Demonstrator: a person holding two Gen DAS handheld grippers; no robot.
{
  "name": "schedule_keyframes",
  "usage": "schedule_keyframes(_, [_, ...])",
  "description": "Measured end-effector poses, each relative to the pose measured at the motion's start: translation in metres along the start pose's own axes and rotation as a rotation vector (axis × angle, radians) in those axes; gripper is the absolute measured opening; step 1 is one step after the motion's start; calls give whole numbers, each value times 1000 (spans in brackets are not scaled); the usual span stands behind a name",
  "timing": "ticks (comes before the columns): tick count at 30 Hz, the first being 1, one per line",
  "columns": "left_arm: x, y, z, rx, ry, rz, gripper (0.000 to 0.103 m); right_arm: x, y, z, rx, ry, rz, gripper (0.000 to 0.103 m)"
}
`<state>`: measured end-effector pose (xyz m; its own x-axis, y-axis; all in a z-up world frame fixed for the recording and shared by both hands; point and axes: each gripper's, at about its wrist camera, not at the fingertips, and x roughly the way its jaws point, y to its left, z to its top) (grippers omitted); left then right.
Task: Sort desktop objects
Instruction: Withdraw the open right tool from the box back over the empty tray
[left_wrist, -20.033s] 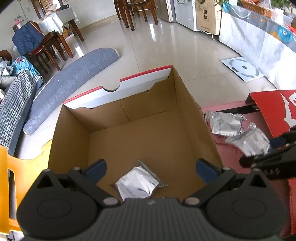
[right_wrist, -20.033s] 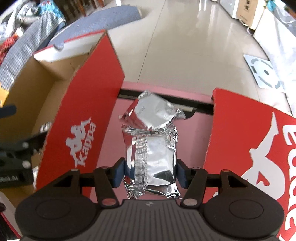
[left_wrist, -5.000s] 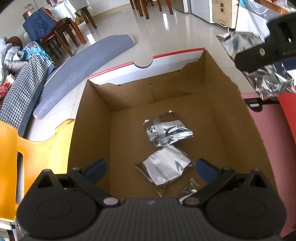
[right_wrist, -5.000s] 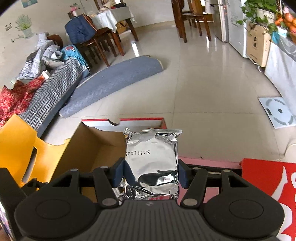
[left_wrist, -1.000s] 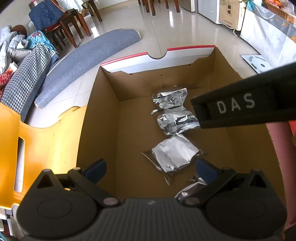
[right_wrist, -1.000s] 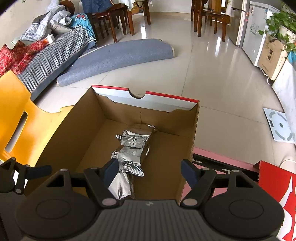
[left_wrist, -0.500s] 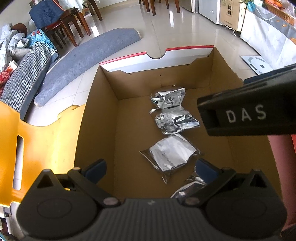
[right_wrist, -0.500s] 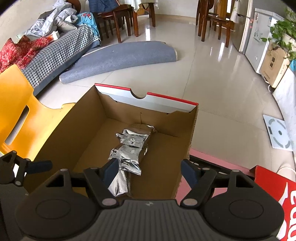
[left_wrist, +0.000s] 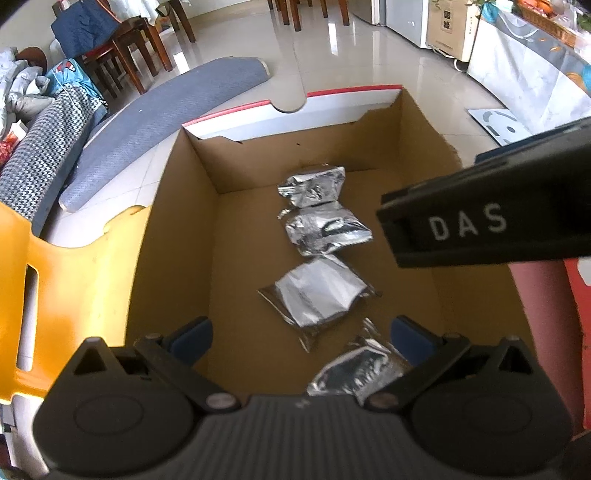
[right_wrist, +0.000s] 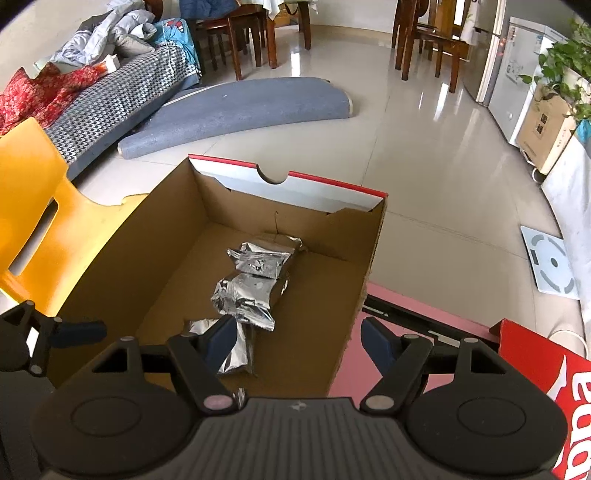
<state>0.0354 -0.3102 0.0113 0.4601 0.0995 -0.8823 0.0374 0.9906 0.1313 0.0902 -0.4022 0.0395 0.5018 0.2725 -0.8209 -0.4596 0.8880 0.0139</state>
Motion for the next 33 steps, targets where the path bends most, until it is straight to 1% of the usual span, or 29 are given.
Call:
schedule_keyframes(3, [-2, -5, -4, 1, 0, -9, 103, -1, -3, -4, 7, 1, -15, 74])
schedule_keyframes(11, [-9, -12, -7, -35, -8, -32, 103, -12, -21, -11, 109, 12, -71, 75])
schedule_keyframes(12, [-9, -13, -8, -39, -8, -35, 103, -13, -22, -13, 114, 12, -79, 77])
schedule_keyframes(13, [-10, -13, -8, -44, -7, -37, 103, -15, -23, -14, 119, 14, -92, 83])
schedule_keyframes(16, [-10, -14, -9, -48, -3, -38, 103, -20, -25, -18, 128, 13, -127, 85])
schedule_keyframes(24, [-16, -1, -15, -78, -5, -32, 103, -30, -31, -30, 228, 45, -80, 85])
schedule_keyframes(28, [-20, 6, -19, -95, -7, -29, 103, -32, -27, -37, 269, 67, -85, 85])
schedule_keyframes(33, [-26, 15, -24, -108, -23, -9, 103, -33, -19, -46, 279, 91, -80, 85])
